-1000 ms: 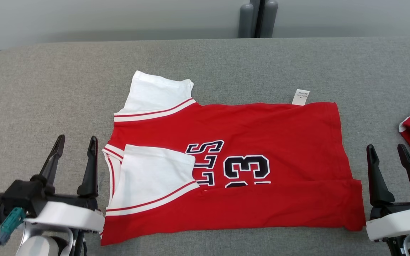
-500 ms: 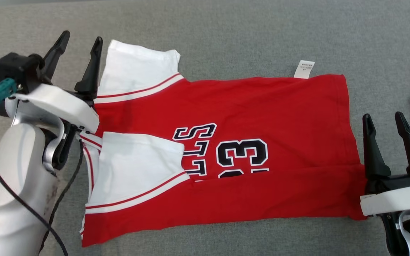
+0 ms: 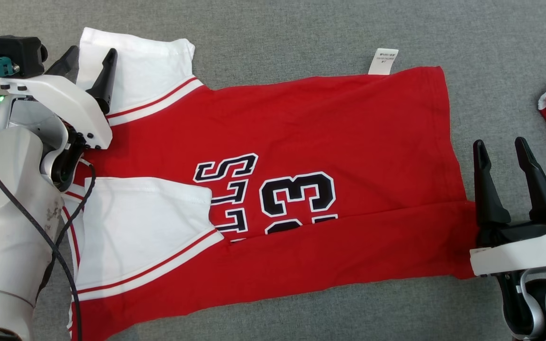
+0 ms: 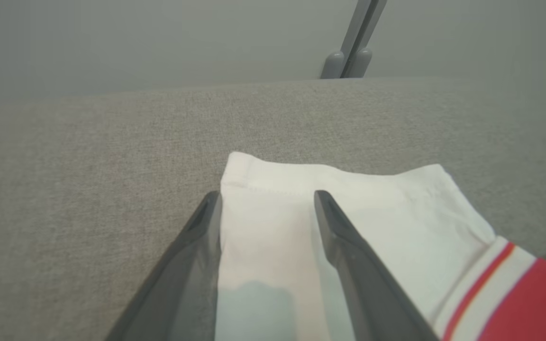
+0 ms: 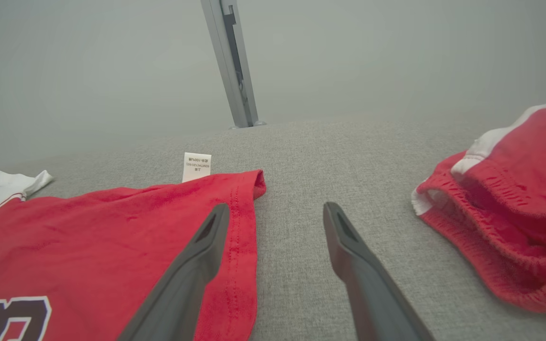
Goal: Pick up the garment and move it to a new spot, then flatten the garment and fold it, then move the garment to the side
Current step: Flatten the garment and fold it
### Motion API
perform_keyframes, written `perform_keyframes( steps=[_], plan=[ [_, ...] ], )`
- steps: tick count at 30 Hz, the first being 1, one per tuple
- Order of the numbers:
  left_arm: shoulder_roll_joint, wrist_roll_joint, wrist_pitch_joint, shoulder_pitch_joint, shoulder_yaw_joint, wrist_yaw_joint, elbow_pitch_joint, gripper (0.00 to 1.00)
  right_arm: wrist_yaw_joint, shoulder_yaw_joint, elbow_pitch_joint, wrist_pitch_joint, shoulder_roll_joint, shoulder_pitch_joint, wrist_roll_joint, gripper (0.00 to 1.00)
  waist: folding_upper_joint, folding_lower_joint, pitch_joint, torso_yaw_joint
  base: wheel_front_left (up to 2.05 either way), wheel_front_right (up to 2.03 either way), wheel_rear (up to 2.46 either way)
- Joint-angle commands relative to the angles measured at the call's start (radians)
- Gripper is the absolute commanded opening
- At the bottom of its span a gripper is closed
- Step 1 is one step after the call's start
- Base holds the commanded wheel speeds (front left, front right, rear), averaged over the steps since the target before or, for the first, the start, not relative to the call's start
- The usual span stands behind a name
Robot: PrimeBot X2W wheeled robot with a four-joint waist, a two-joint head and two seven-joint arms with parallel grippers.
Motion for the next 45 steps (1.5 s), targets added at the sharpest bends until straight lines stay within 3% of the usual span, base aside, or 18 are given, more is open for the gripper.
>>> perform_keyframes(
  steps=[1, 7, 8, 9, 11, 22, 29, 38, 45],
  plan=[
    [0.007, -0.037, 0.009, -0.023, -0.012, -0.001, 0.024, 1.00, 0.000, 0.002, 0.009, -0.007, -0.005, -0.011, 0.007, 1.00, 0.0000, 0.0000, 0.005, -0.007, 0.00, 0.00, 0.00],
    [0.032, -0.119, 0.026, -0.045, -0.074, -0.001, 0.055, 1.00, 0.000, 0.003, 0.023, -0.006, -0.005, -0.022, 0.013, 1.00, 0.0000, 0.0000, 0.005, -0.019, 0.00, 0.00, 0.00],
    [0.041, -0.144, 0.018, -0.047, -0.095, -0.001, 0.061, 0.48, 0.000, -0.003, 0.029, -0.009, -0.005, -0.034, 0.021, 1.00, 0.0000, 0.0000, 0.006, -0.024, 0.00, 0.00, 0.00],
    [0.044, -0.158, 0.015, -0.045, -0.105, -0.001, 0.064, 0.37, 0.000, -0.003, 0.035, -0.009, -0.005, -0.040, 0.023, 1.00, 0.0000, 0.0000, 0.006, -0.026, 0.00, 0.00, 0.00],
    [0.060, -0.175, 0.001, -0.052, -0.120, -0.001, 0.072, 0.00, 0.000, -0.008, 0.045, -0.008, -0.005, -0.046, 0.024, 1.00, 0.0000, 0.0000, 0.005, -0.028, 0.00, 0.00, 0.00],
    [0.089, -0.220, -0.069, -0.092, -0.209, -0.001, 0.129, 0.00, 0.000, -0.008, 0.040, -0.008, -0.005, -0.098, 0.045, 1.00, 0.0000, 0.0000, 0.014, -0.033, 0.00, 0.00, 0.00],
    [0.064, -0.234, -0.131, -0.114, -0.251, -0.001, 0.150, 0.00, 0.000, 0.003, 0.057, 0.043, -0.074, -0.222, 0.074, 1.00, 0.0000, 0.0000, 0.004, -0.006, 0.00, 0.00, 0.00],
    [0.026, -0.260, -0.174, -0.140, -0.320, -0.001, 0.142, 0.00, 0.000, 0.139, 0.285, 0.167, -0.183, -0.420, 0.178, 1.00, 0.0000, 0.0000, 0.021, 0.052, 0.00, 0.00, 0.00],
    [0.024, -0.282, -0.197, -0.146, -0.361, -0.001, 0.140, 0.00, 0.000, 0.218, 0.419, 0.306, -0.229, -0.487, 0.310, 1.00, 0.0000, 0.0000, 0.027, 0.069, 0.00, 0.00, 0.00]
  ],
)
